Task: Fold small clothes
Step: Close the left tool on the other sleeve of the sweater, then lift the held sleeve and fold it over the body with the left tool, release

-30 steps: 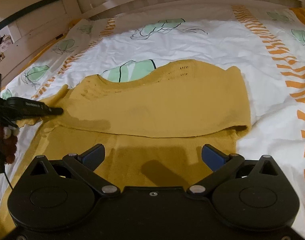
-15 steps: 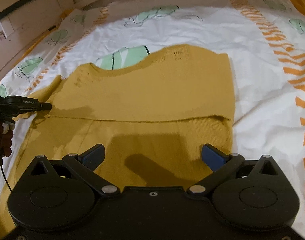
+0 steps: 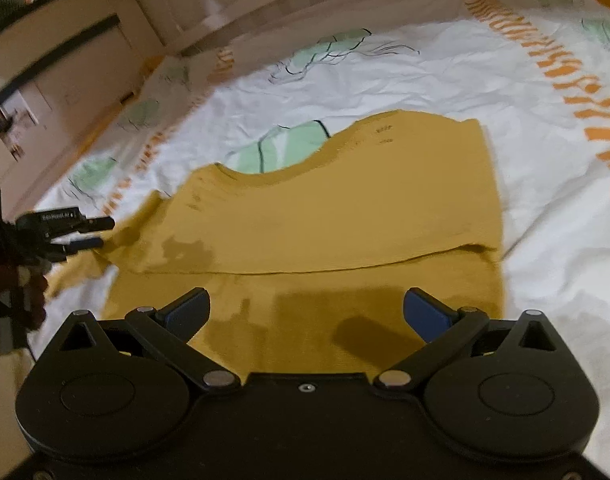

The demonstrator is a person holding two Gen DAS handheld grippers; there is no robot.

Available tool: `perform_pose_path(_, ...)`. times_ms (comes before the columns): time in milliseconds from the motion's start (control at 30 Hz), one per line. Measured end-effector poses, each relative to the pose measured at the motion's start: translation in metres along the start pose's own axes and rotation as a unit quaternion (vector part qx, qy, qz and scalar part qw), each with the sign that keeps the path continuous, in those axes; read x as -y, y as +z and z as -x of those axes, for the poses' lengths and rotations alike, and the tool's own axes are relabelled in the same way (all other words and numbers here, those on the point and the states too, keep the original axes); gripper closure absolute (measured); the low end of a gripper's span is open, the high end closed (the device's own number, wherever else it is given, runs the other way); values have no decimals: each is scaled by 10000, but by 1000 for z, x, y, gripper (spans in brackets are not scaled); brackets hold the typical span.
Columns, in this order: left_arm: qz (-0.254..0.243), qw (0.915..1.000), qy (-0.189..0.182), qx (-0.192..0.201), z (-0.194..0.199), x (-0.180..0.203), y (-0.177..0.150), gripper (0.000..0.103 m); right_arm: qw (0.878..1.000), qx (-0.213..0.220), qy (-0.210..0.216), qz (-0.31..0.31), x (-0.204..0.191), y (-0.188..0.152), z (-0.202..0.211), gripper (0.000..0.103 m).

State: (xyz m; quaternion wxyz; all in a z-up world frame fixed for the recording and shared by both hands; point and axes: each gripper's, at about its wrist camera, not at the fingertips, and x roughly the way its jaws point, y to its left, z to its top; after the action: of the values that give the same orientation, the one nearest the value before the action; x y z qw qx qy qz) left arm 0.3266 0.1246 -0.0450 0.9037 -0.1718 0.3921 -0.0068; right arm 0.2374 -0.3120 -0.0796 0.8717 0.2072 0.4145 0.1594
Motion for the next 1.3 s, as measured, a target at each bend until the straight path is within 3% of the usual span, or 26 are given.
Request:
perform_pose_path(133,654,9969,332,274,18,-45,11,36,9993,-40,299,-223,-5,-2,-3,0)
perform_pose_path(267,1081,9910,614,499,39,-88,20,23,9982,-147,501,-293,-16,-7,-9,0)
perform_pose_path(467,1645,9770,1183,668,59,-151,20,22,9970,-307,610,-353,-31,-17,-20,0)
perform_pose_path(600,2251,9642,1265,609,61,-188,14,22,9966,-414,668,-266,-40,-22,-26,0)
perform_pose_path(733,2535,9573,1315,444,56,-209,6,22,9966,-417,676,-214,-43,-23,-27,0)
perform_pose_path(833,2603,9552,1317,500,49,-217,3,20,9967,-409,661,-242,-42,-24,-26,0)
perform_pose_path(933,2541,9572,1256,579,44,-218,5,8,9966,-414,650,-283,-40,-24,-26,0)
perform_pose_path(1067,2443,9606,1132,690,37,-222,8,8,9967,-334,660,-328,-38,-22,-22,0)
perform_pose_path(1133,2593,9572,1036,761,37,-228,9,8,9968,-278,660,-363,-36,-20,-21,0)
perform_pose_path(1200,2696,9544,996,808,36,-231,10,14,9967,-281,641,-404,-35,-20,-22,0)
perform_pose_path(1233,2682,9545,1031,800,35,-232,11,23,9967,-299,627,-423,-35,-20,-23,0)
perform_pose_path(1300,2549,9563,1223,742,34,-231,14,80,9967,-342,601,-436,-35,-22,-25,0)
